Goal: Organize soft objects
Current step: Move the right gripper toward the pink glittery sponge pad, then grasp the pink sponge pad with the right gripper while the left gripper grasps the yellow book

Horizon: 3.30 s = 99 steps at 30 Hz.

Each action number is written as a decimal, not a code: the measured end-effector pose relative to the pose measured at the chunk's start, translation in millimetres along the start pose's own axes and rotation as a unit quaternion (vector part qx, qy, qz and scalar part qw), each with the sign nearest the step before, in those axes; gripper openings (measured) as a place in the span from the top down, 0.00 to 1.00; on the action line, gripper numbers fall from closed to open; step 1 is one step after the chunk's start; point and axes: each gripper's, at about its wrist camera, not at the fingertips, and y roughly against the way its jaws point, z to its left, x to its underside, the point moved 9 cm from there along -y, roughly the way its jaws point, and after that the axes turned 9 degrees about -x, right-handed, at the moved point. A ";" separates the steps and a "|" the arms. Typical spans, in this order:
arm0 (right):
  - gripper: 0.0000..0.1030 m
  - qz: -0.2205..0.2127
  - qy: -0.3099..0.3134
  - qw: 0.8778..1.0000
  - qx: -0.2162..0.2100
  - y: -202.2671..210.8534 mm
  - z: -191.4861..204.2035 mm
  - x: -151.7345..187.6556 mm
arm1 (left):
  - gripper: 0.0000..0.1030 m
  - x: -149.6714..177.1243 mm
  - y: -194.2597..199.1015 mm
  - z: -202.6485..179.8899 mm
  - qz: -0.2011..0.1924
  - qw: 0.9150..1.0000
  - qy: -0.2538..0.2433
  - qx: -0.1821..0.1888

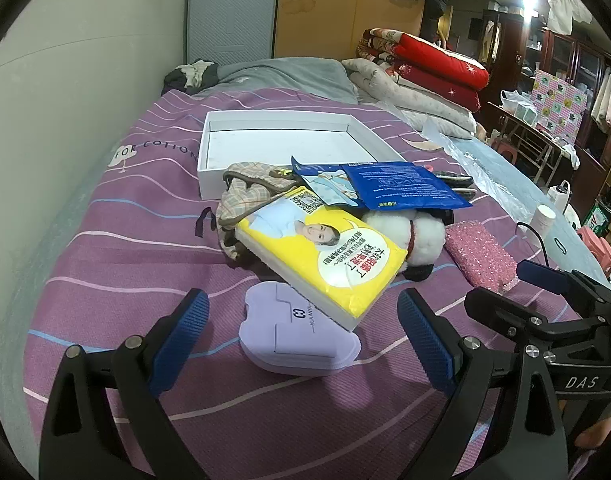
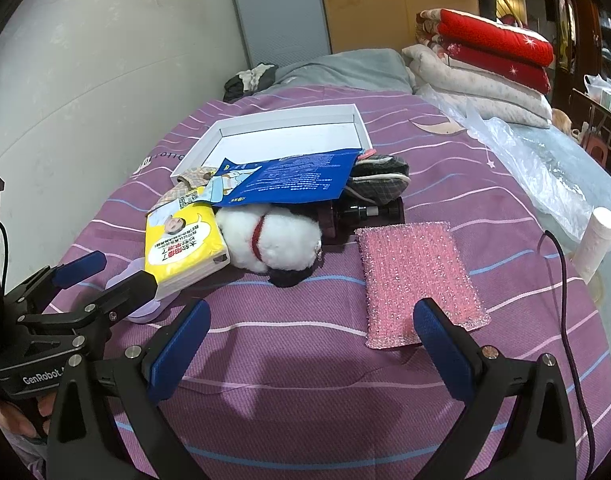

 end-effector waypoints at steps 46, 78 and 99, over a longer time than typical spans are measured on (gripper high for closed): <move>0.14 0.049 -0.040 0.996 -0.064 -7.1 -11.3 5.9 | 0.31 1.6 -2.4 -9.4 0.033 0.998 -0.008 0.058; 0.16 0.071 -0.071 0.993 -0.057 -14.7 -86.0 -1.6 | 0.63 -4.6 -8.5 -25.3 0.020 0.996 -0.086 0.008; 0.12 0.095 -0.043 0.995 -0.007 -30.7 -96.9 4.5 | 0.86 -21.2 10.0 -16.9 0.004 0.999 -0.031 0.038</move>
